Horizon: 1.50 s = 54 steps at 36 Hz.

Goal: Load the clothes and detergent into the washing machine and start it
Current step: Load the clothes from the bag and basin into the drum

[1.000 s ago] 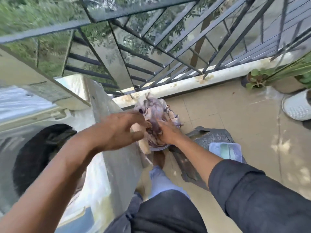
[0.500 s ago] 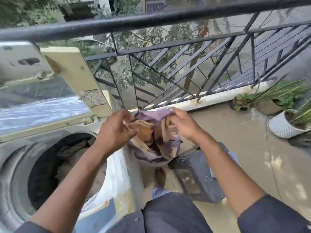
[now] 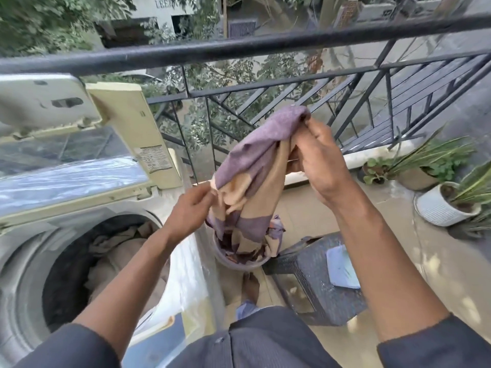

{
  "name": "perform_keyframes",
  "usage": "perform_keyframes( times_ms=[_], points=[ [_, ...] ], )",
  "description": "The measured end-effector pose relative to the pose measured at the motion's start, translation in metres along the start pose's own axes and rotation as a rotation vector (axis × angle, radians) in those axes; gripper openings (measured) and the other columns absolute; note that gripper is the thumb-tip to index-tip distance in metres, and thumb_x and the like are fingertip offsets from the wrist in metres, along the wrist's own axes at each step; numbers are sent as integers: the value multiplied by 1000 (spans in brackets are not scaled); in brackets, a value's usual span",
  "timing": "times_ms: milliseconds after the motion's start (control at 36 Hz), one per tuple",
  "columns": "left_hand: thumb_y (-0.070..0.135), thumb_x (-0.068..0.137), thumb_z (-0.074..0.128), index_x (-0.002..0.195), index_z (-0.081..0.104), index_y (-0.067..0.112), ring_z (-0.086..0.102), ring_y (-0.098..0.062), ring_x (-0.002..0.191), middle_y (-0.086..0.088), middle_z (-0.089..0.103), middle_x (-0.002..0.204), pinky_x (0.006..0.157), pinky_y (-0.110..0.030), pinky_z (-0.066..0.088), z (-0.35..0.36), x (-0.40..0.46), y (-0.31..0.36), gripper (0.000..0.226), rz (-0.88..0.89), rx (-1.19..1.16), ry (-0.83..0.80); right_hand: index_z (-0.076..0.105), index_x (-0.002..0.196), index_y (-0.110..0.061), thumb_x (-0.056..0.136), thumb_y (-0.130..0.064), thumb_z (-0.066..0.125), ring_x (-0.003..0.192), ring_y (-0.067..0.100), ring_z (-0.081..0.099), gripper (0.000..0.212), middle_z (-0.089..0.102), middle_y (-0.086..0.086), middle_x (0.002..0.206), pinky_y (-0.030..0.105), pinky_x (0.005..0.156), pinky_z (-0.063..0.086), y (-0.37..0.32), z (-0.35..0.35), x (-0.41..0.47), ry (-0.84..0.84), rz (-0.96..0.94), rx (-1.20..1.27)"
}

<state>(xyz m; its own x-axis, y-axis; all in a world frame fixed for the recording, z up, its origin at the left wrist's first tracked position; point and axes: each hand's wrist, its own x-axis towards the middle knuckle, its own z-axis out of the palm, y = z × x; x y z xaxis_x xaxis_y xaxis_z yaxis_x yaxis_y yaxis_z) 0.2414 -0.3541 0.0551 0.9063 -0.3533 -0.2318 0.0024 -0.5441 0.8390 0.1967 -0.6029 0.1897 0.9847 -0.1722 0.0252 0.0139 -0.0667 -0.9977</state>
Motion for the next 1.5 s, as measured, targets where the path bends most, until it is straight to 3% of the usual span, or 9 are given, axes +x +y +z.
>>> perform_keyframes(
  times_ms=[167,389,556,694,806,1000,1222,1389,1500],
  points=[
    [30,113,41,120,62,16,70,3,64,6,74,92,50,-17,54,-34,-4,45,27,43,-355,300,77,101,-32,106,-42,49,100,3,69,30,76,-12,99,23,86,54,42,-15,10,138,14,-13],
    [64,108,39,120,70,14,74,-11,76,-3,78,101,55,-24,58,-86,-18,138,61,150,-519,223,47,73,-24,94,-76,39,66,12,48,56,50,-11,63,42,66,43,104,-29,8,164,95,-487],
    [41,108,58,89,62,29,66,-11,55,2,67,75,44,-24,54,-118,-17,162,23,345,-525,327,52,100,-31,85,-94,21,71,37,63,72,61,0,69,37,57,33,132,-33,-24,-52,-149,-963],
    [37,107,59,85,59,32,66,-11,59,6,66,73,48,-25,55,-128,-18,164,23,360,-552,330,56,116,-30,75,-93,50,66,32,69,75,69,-3,70,34,52,47,161,-22,-48,-134,-226,-1175],
    [36,109,57,82,59,33,66,-12,60,8,65,70,50,-27,55,-127,-18,161,27,363,-615,322,63,116,-33,88,-51,65,89,38,72,34,75,7,92,36,65,46,194,-27,-48,-187,175,-1249],
    [37,107,61,95,54,27,67,-14,71,5,68,82,66,-32,62,-116,-10,138,17,233,-608,338,67,129,-10,103,-17,53,118,42,64,31,69,23,127,44,94,52,214,-45,-39,95,763,-711],
    [15,112,52,137,44,27,71,-15,58,0,75,102,37,-24,51,-56,-12,99,30,263,-349,291,73,103,-21,78,2,50,93,13,72,41,78,-2,100,34,81,59,129,-22,-3,250,458,1],
    [28,98,66,151,48,30,50,-1,132,23,50,144,109,-26,46,-13,-7,70,55,323,-79,49,68,114,-11,77,20,44,88,2,72,53,78,-11,90,22,78,56,69,4,10,125,210,176],
    [61,73,88,164,29,22,36,-22,149,-3,39,159,123,-41,35,9,-4,54,115,287,187,-120,82,91,-26,77,6,56,102,13,73,44,79,-9,96,35,97,59,42,21,11,10,139,280]
  ],
)
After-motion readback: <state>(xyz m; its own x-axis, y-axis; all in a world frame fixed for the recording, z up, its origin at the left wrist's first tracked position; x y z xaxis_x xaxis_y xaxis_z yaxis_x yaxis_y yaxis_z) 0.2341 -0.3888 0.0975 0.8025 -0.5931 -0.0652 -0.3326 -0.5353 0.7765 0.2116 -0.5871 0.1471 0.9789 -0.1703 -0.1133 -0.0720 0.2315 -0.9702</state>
